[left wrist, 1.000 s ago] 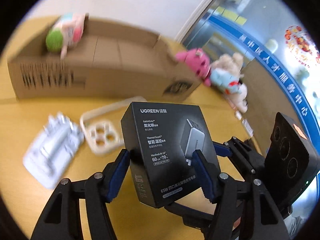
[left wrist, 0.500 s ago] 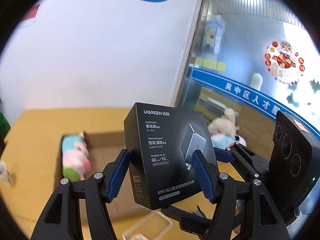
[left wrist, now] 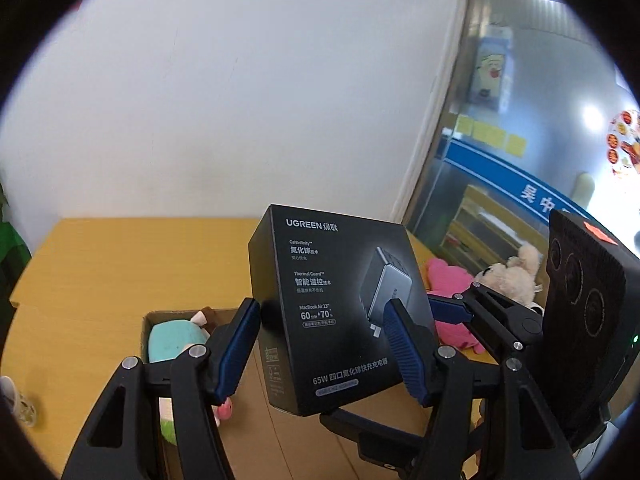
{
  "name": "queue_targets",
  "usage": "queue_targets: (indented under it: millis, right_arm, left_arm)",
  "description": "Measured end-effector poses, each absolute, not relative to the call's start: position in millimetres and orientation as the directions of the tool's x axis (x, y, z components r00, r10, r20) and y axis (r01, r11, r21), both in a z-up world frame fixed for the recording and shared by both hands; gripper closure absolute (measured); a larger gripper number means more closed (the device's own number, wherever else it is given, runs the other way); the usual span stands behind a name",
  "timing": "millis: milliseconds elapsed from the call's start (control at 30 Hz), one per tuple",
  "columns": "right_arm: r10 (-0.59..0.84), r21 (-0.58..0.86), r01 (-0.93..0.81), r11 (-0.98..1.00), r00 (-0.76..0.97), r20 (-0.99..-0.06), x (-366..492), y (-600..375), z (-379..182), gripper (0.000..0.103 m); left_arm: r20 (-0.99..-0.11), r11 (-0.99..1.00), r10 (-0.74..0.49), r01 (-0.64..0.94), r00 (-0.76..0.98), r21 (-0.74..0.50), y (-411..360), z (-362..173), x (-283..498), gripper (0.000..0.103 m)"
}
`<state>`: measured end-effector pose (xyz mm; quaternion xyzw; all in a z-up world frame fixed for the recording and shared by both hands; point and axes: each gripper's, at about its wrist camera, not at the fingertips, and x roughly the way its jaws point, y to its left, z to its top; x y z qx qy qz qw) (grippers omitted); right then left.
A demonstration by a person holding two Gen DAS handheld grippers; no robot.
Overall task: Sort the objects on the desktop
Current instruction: 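Carry the charger box with the left gripper and release it into the cardboard box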
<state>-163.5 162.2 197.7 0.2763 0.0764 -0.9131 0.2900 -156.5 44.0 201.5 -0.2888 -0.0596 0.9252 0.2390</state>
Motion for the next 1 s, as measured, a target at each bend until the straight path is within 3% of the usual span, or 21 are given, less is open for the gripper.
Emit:
queue_targets:
  millis: [367,633,800,1000]
  right_arm:
    - [-0.484,0.223,0.506,-0.833,-0.472,-0.737,-283,184,48,0.001]
    - [-0.463,0.29,0.443,-0.849,-0.356,-0.811,-322,181,-17,0.001]
    - [-0.429,0.252,0.444,-0.86,-0.361,-0.828,-316,174,-24,0.001]
    - [-0.379,0.193,0.425,-0.884,-0.412,-0.829,-278,183,17,0.001]
  left_arm:
    - [-0.744,-0.898,0.436,-0.296,-0.507,-0.324,71,67,-272,0.04]
    - [-0.853,-0.934,0.349,-0.218,-0.389,-0.283,92,10,-302,0.043]
    - [-0.886,-0.954,0.283,-0.199,-0.368,-0.223,95,0,-303,0.043]
    - [-0.796,-0.957,0.289,-0.163,-0.532,-0.238,61,58,-262,0.043]
